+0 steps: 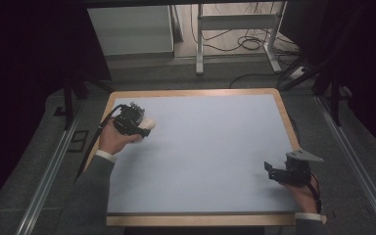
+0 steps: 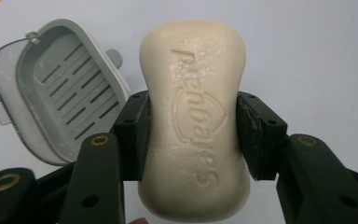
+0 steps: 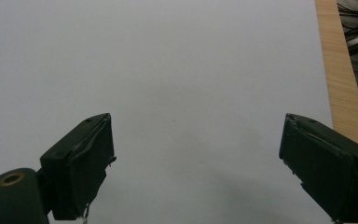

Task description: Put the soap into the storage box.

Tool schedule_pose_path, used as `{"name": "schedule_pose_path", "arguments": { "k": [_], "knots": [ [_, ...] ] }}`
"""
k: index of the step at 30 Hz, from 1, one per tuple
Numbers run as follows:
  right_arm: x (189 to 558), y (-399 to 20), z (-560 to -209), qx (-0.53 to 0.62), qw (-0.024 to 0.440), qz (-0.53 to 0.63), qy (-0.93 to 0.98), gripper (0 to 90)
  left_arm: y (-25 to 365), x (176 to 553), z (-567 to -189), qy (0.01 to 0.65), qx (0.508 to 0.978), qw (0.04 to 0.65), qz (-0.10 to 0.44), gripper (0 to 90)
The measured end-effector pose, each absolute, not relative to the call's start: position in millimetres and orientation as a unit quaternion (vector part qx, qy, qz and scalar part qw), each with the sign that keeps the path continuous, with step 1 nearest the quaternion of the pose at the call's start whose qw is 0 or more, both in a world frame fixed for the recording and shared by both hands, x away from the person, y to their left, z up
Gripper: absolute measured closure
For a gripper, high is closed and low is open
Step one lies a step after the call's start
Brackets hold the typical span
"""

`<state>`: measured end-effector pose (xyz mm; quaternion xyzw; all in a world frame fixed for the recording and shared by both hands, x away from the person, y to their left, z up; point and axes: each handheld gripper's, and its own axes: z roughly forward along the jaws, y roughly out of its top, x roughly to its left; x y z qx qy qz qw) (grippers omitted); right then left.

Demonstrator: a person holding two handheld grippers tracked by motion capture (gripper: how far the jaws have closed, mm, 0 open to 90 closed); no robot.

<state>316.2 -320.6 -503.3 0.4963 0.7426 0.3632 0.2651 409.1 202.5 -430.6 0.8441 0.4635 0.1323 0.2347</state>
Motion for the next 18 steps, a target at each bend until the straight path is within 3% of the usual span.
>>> {"name": "schedule_pose_path", "arguments": {
  "k": [18],
  "knots": [
    [316.5,-320.6,-503.7,0.496,0.265,0.363,0.743,10.0,214.4,427.8,-432.0,0.49,0.83,0.236,0.123,49.4]
  ]
}}
